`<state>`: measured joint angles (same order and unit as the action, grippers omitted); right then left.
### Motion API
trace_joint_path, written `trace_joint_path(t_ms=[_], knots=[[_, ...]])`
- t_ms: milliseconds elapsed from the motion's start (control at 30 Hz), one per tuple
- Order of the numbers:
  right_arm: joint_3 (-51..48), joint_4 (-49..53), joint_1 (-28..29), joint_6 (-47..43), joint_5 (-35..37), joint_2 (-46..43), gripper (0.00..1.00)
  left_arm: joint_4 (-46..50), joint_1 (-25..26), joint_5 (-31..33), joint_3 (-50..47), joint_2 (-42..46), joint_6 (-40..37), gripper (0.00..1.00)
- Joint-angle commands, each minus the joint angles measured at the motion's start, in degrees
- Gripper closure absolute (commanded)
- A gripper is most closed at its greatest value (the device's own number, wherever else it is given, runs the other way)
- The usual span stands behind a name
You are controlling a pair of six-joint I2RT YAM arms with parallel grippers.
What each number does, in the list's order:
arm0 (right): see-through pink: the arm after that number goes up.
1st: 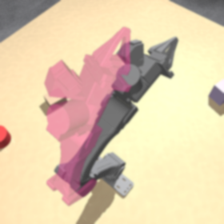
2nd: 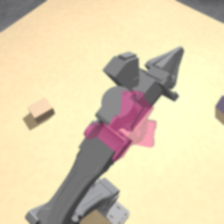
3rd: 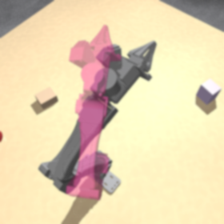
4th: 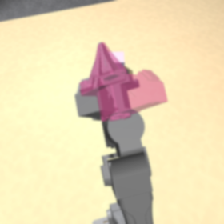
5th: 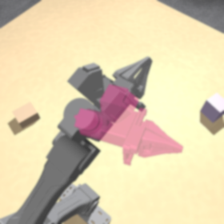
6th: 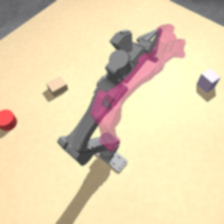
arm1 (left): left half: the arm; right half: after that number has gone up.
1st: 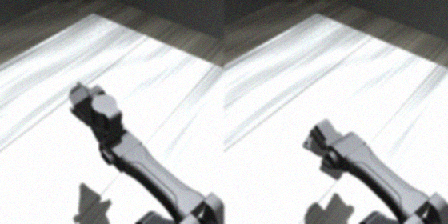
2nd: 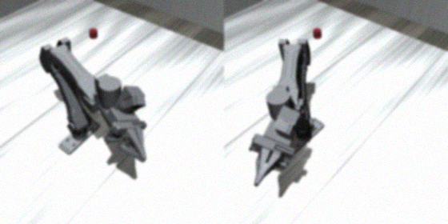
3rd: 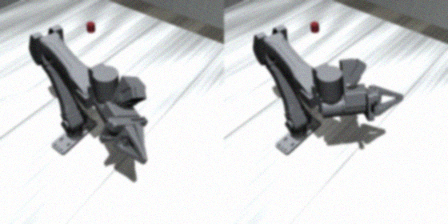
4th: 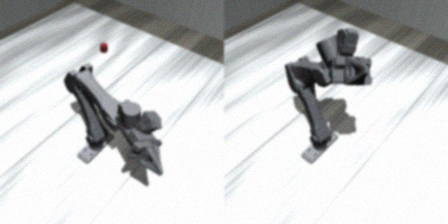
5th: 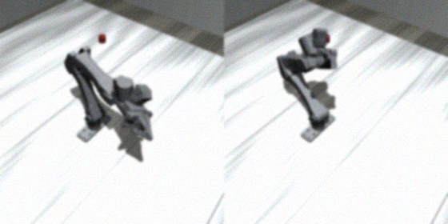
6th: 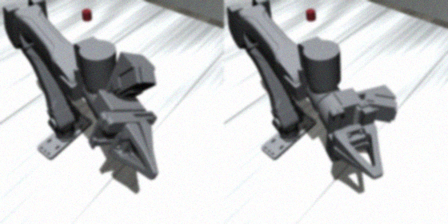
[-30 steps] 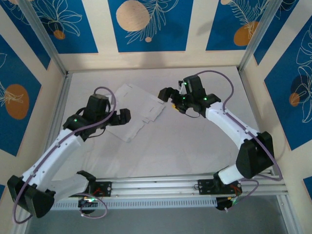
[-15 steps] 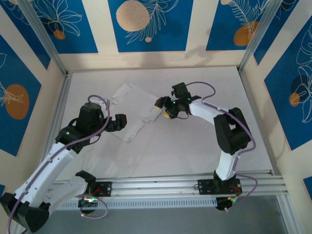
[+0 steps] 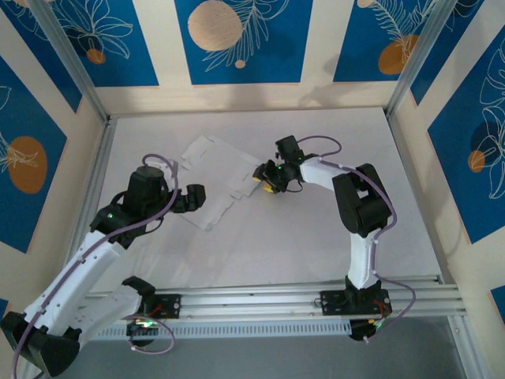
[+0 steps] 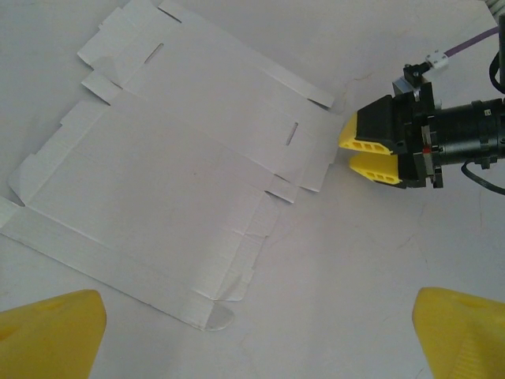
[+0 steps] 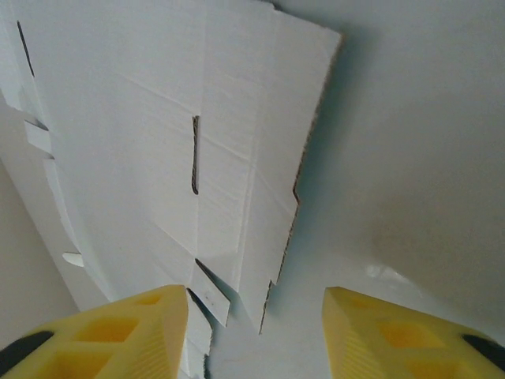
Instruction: Fold the paper box
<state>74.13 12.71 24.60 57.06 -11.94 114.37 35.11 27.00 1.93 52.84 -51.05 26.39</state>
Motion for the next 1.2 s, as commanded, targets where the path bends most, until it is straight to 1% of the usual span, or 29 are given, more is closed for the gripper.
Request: trace_joint_path(t_ms=[0, 167, 333, 467, 567, 633, 800, 933, 1033, 1167], knots=[[2.99, 3.13, -0.59, -1.05, 0.74, 2.14, 0.54, -1.18, -0.26, 0.06, -0.54, 1.21, -1.28, 0.0], [5.31, 4.87, -1.39, -1.46, 1.23, 4.01, 0.54, -1.1, -0.12, 1.23, -0.72, 1.72, -1.39, 0.0], [6.6, 4.95, -2.33, -1.62, 0.52, 5.75, 0.55, -1.27, -0.12, 0.98, -0.97, 1.68, -1.44, 0.0], [8.19, 4.52, -3.35, -1.9, -0.83, 7.83, 0.63, -1.54, 0.13, 0.62, -1.07, 1.48, -1.55, 0.01], [10.65, 5.52, -3.9, -2.8, -1.98, 9.71, 0.66, -1.52, 0.33, 1.03, -1.24, 1.38, -1.61, 0.02], [11.72, 5.7, -4.11, -3.47, -2.51, 10.42, 0.69, -1.62, 0.38, 1.39, -1.33, 1.39, -1.63, 0.03], [13.45, 6.26, -4.3, -5.02, -3.65, 11.17, 0.85, -1.8, 0.52, 2.45, -1.59, 1.3, -1.81, 0.03], [12.7, 6.68, -4.27, -7.32, -3.45, 9.44, 0.99, -2.21, 0.67, 2.62, -1.95, 1.21, -1.96, 0.03], [10.9, 7.65, -4.33, -9.63, -2.54, 6.78, 1.0, -2.15, 0.68, 3.07, -2.04, 1.3, -1.96, 0.03], [7.14, 8.42, -4.37, -15.36, -1.02, 1.52, 1.0, -2.77, 0.73, 3.27, -2.44, 1.3, -2.01, 0.02]])
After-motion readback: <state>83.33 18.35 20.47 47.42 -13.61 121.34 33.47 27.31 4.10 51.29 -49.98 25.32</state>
